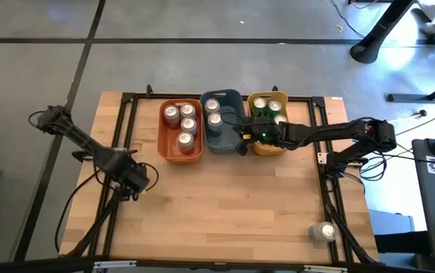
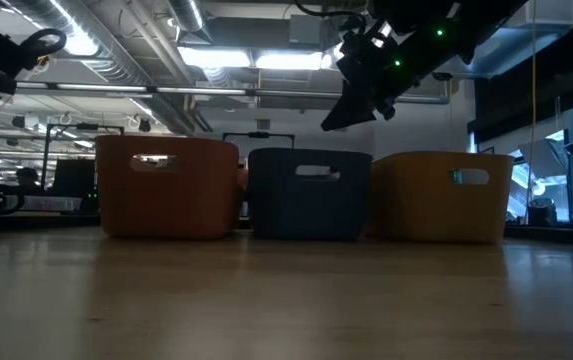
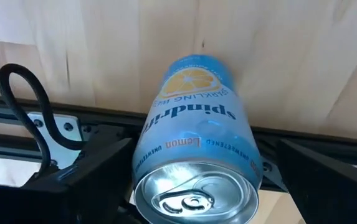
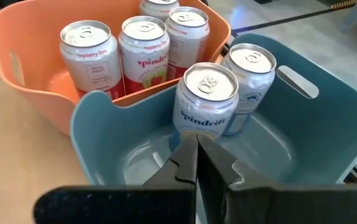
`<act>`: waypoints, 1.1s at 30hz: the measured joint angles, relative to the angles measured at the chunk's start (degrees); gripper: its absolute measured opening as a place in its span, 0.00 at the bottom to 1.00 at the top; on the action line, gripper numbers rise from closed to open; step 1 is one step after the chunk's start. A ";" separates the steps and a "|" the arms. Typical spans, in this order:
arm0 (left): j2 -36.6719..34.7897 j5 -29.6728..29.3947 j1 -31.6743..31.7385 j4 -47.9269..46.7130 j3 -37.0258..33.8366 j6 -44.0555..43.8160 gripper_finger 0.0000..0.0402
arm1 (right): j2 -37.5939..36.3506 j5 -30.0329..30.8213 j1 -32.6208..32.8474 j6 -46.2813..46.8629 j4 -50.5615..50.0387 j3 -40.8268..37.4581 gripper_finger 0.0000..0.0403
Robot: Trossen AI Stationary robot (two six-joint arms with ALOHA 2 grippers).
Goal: Sort soda cans
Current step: Put the blue-white soda can into the blue bin
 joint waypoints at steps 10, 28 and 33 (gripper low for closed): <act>1.68 0.31 -1.33 -0.93 -0.50 3.45 0.79 | 0.00 -0.01 0.00 -0.04 -0.01 0.00 0.02; 1.71 -0.11 1.16 -0.61 3.33 -1.59 0.73 | -0.05 -0.02 0.00 -0.31 -0.28 0.00 0.02; 1.72 -1.60 4.40 -2.63 9.83 -1.35 0.72 | -1.16 -0.25 0.00 -0.33 -0.84 0.00 0.02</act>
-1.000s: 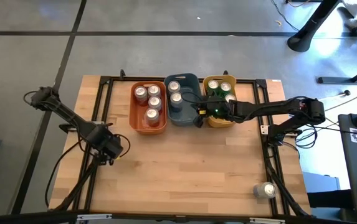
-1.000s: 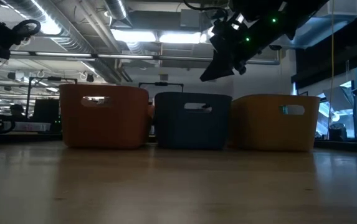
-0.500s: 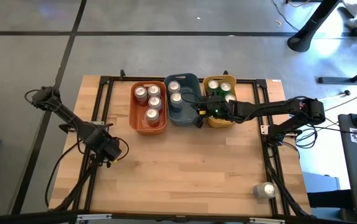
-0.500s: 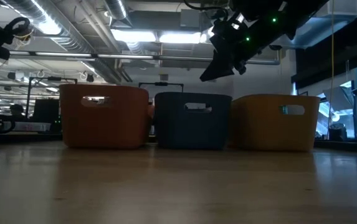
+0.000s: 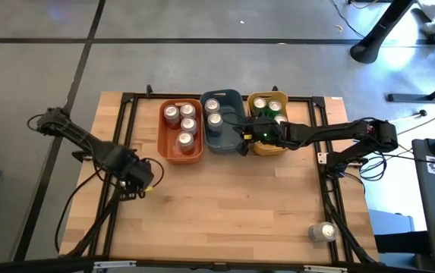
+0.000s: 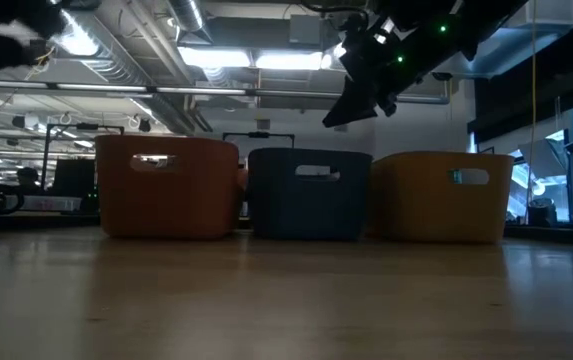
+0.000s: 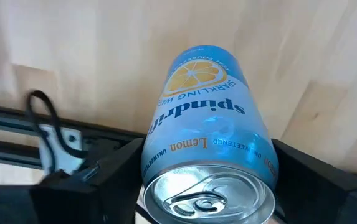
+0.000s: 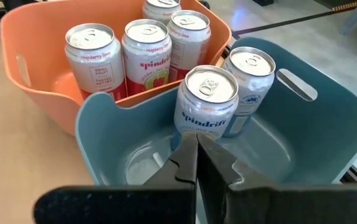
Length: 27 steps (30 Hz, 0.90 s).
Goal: Sort soda cans
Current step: Put the blue-white soda can into the blue bin
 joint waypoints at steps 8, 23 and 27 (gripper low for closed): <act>-0.02 -5.94 5.67 -3.19 14.26 1.35 0.72 | -3.50 -4.90 0.00 -0.05 0.04 0.00 0.02; 0.65 -16.33 19.80 21.86 23.85 27.61 0.72 | -1.05 -25.37 0.00 0.59 25.10 0.11 0.02; 2.79 -16.32 23.76 27.57 23.53 33.81 0.72 | 1.94 -27.15 0.75 1.70 31.23 0.09 0.02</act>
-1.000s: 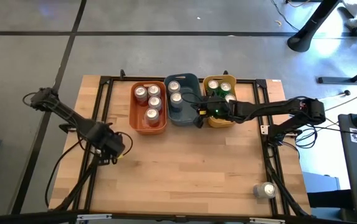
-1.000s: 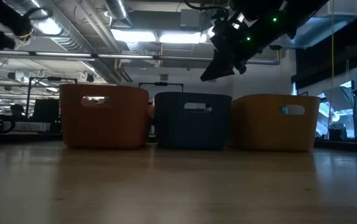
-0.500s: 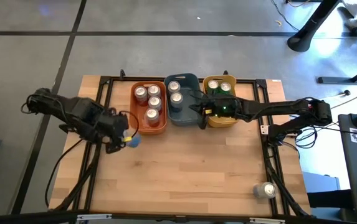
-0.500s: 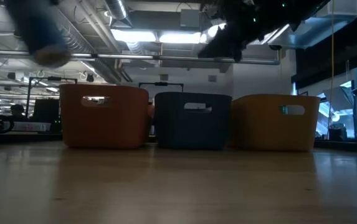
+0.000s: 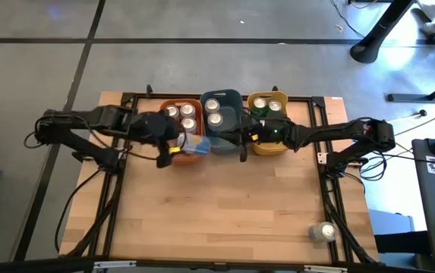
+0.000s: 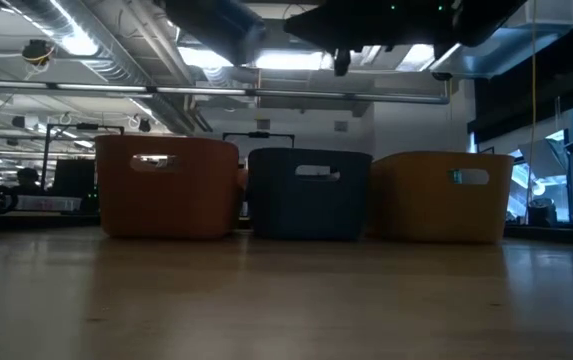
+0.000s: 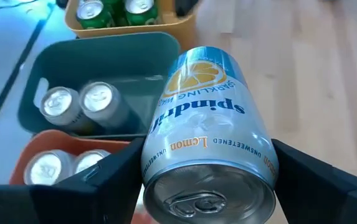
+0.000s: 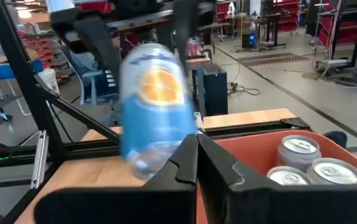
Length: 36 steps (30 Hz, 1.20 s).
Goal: Sort soda cans
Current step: Put the blue-white soda can into the blue bin
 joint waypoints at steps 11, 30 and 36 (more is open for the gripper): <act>5.23 -0.11 3.67 9.52 -0.20 9.47 0.72 | 1.10 3.84 0.46 -0.84 -3.88 0.02 0.02; 9.34 1.95 8.58 24.22 -0.13 13.46 0.72 | 1.16 13.37 0.28 -5.35 -11.32 -0.06 0.02; 12.14 3.10 11.86 27.11 -0.06 14.58 0.72 | -5.06 21.61 0.37 -7.84 -23.67 -0.20 0.02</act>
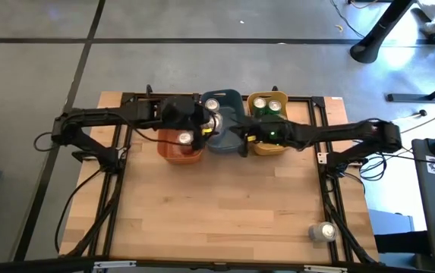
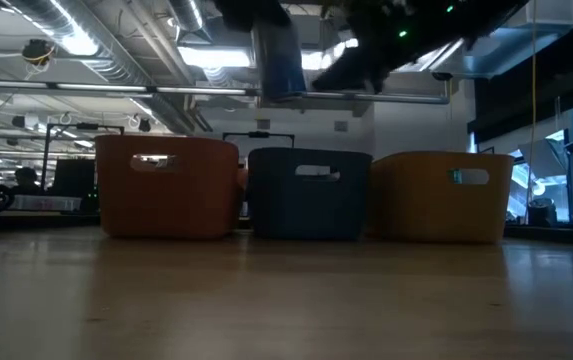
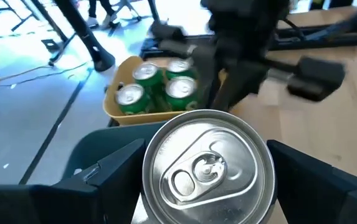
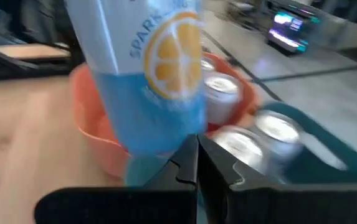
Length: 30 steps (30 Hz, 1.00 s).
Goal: Sort soda cans
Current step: Put the blue-white soda can into the blue bin
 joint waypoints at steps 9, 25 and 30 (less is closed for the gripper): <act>5.37 0.02 8.09 10.03 0.07 1.54 0.72 | -10.84 7.48 -0.04 3.42 -18.56 0.13 0.02; 24.82 4.51 18.69 26.11 0.03 1.97 0.72 | -8.11 8.79 0.00 9.22 -22.74 0.11 0.02; 27.43 7.04 20.16 25.95 0.03 1.66 0.72 | -7.83 8.79 0.00 9.25 -22.46 0.11 0.02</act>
